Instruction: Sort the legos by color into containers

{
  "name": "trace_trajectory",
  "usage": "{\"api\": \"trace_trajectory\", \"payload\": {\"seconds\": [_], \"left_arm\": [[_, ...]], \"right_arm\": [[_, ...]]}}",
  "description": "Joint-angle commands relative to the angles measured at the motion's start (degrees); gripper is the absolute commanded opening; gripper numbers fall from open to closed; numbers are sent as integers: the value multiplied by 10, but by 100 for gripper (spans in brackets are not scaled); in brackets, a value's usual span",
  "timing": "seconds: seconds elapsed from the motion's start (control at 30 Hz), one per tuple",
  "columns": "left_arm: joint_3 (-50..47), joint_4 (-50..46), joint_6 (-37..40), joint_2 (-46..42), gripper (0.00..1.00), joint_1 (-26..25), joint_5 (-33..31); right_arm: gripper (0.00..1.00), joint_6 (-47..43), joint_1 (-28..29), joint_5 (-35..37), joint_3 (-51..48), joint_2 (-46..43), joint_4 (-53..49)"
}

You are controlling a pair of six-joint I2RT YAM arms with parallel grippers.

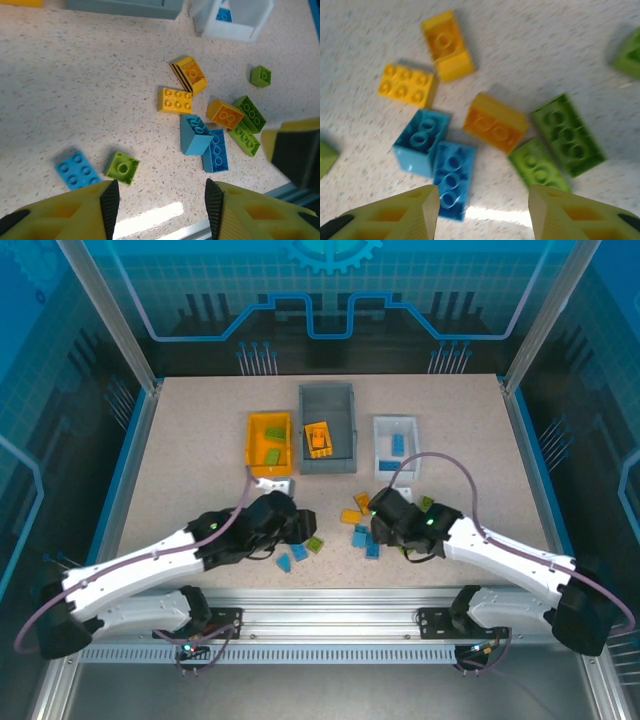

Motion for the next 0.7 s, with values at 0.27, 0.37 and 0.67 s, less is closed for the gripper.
{"api": "trace_trajectory", "payload": {"seconds": [0.27, 0.37, 0.67], "left_arm": [[-62, -14, -31, -114, 54, -4, -37], [-70, 3, -22, -121, 54, -3, -20], [-68, 19, -11, -120, 54, -4, -9]], "right_arm": [[63, 78, 60, -14, -17, 127, 55], [62, 78, 53, -21, -19, 156, 68], [37, 84, 39, -8, -16, 192, 70]]}}
